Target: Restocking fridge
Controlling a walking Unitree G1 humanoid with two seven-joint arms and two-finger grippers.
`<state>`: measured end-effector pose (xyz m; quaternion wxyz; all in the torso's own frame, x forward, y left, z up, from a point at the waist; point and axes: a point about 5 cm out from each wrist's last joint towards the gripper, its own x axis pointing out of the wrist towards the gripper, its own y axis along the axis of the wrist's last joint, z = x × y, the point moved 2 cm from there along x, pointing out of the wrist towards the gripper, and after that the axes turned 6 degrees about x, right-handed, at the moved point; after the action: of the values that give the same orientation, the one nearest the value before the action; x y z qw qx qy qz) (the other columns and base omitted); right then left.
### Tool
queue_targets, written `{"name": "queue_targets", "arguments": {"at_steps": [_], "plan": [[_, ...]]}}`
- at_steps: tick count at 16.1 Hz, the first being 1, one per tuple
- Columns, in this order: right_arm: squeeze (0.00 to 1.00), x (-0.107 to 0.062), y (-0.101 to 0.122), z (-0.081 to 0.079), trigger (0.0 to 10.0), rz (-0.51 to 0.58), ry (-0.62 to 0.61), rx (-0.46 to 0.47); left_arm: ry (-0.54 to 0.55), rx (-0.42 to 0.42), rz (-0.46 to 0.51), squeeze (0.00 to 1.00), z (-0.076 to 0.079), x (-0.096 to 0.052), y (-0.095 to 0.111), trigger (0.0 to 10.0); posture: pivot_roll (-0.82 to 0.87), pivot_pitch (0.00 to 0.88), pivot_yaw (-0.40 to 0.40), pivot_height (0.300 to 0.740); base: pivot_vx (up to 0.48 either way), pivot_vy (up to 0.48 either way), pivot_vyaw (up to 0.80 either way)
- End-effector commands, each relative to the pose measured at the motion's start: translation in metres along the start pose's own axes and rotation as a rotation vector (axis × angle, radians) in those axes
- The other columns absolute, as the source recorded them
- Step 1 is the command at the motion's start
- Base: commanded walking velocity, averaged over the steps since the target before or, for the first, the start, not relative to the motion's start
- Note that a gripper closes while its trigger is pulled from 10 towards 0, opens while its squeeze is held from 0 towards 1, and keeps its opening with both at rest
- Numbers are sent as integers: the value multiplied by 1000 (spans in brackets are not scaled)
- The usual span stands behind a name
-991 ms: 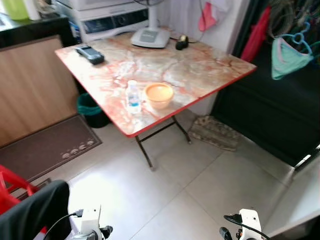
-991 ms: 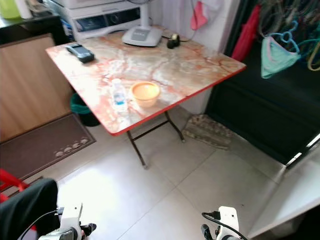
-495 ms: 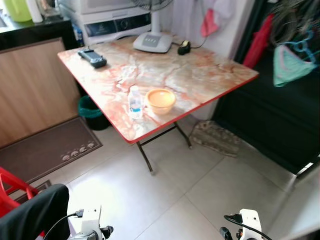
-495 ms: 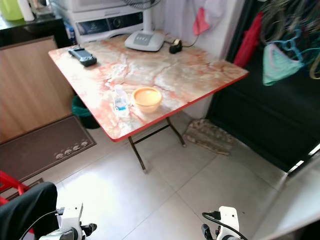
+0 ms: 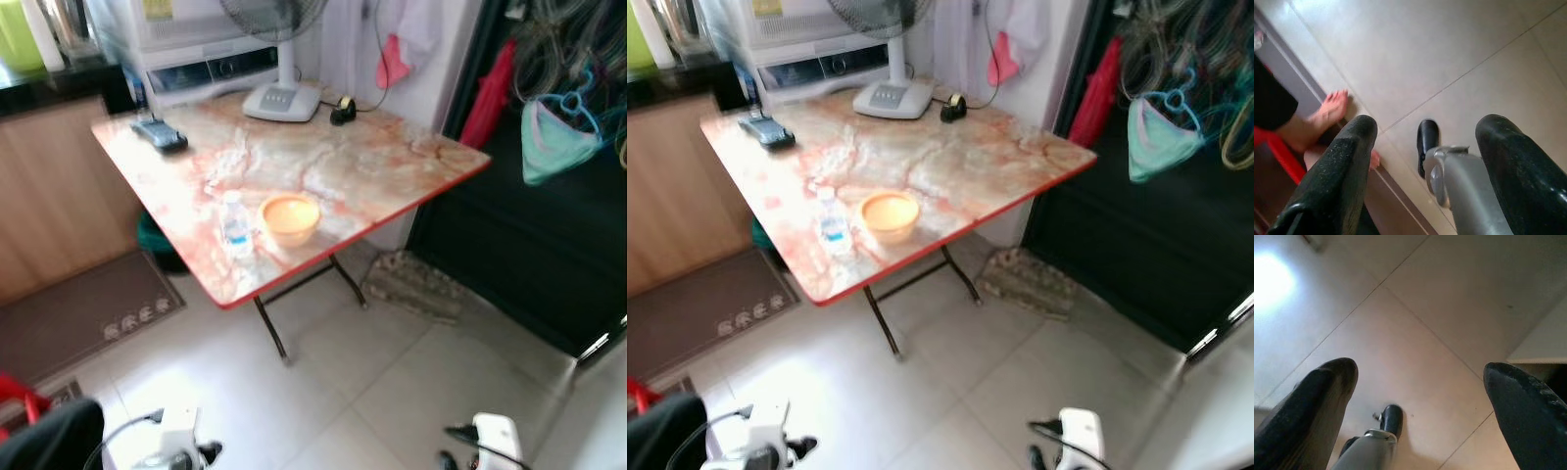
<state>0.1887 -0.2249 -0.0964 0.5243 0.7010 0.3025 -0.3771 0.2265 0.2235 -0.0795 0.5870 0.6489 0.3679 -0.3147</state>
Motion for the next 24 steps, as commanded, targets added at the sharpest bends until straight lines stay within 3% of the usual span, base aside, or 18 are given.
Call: {"name": "queue_targets", "arguments": {"at_steps": [1,7,15,20,23,24], "plan": [[0,1,5,-2,10000,12,2,-21,6,6,-24,0,-3,-1,-7,10000,74,0,-51,740,251,0,500],[0,-1,-5,2,10000,-17,-1,-68,19,0,-34,0,-5,-1,-17,10000,97,0,-50,740,244,0,756],[0,-5,-36,3,10000,-62,-2,-50,51,-7,-59,0,-10,-5,-44,10000,120,0,-39,740,150,0,0],[0,-9,-58,5,10000,-94,-4,-51,150,-6,10,0,-18,-9,-55,10000,145,0,-45,740,0,0,0],[0,-11,-64,8,10000,-97,-13,-42,227,-55,98,0,-23,-12,-53,10000,153,0,-49,740,0,0,0],[0,-12,-66,8,10000,-102,-14,-46,242,-34,137,0,-26,-14,-51,10000,155,0,-48,740,0,0,0]]}}
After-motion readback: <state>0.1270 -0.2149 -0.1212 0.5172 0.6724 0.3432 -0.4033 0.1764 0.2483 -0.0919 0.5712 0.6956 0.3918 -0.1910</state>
